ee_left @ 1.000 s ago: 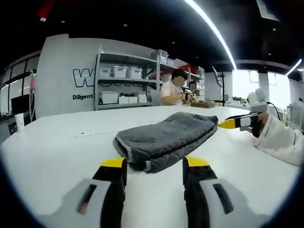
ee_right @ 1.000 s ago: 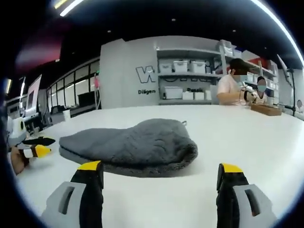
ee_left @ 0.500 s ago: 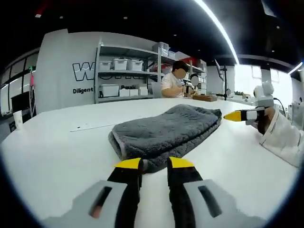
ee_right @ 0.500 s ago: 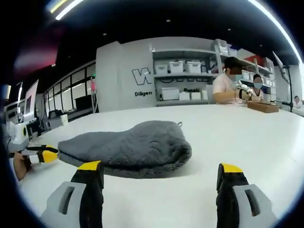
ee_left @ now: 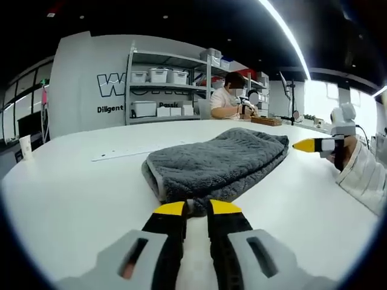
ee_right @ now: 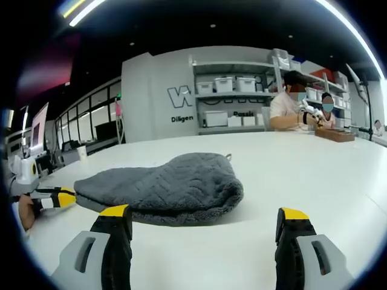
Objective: Open the folded towel by lifting each exposed corner and separating the folded layers until the towel lies flat within the target outline without major curled edges
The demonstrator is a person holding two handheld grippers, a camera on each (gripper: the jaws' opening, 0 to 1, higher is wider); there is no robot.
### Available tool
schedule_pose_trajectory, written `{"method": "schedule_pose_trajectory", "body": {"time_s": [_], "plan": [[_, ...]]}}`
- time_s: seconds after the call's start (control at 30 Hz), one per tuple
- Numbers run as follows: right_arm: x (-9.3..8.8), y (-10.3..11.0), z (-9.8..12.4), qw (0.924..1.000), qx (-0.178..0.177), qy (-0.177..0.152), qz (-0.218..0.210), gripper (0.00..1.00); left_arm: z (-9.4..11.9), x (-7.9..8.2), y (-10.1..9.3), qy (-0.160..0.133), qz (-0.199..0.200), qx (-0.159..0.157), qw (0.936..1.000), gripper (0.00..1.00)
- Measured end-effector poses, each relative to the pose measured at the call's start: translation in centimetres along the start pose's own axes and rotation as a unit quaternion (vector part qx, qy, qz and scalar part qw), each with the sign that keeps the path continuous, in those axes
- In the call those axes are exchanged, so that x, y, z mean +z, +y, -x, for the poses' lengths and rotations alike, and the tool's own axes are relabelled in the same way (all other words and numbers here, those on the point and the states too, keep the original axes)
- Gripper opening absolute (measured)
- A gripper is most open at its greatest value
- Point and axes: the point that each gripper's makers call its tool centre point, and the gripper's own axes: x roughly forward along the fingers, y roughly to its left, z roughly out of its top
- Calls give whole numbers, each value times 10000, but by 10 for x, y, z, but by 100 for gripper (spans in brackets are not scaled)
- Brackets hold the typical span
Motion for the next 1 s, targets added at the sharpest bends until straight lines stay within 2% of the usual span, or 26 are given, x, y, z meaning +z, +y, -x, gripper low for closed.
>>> {"method": "schedule_pose_trajectory", "body": {"time_s": [0.33,0.67,1.0], "plan": [[-1,-1,0,10000,4,31,-16,98,0,-1,2,33,-72,79,9999,2],[-1,5,-2,9999,124,62,53,99,2,-4,6,181,-301,239,9991,1],[-4,9,-4,9996,225,135,69,99,8,-6,16,228,-153,389,9989,1]]}}
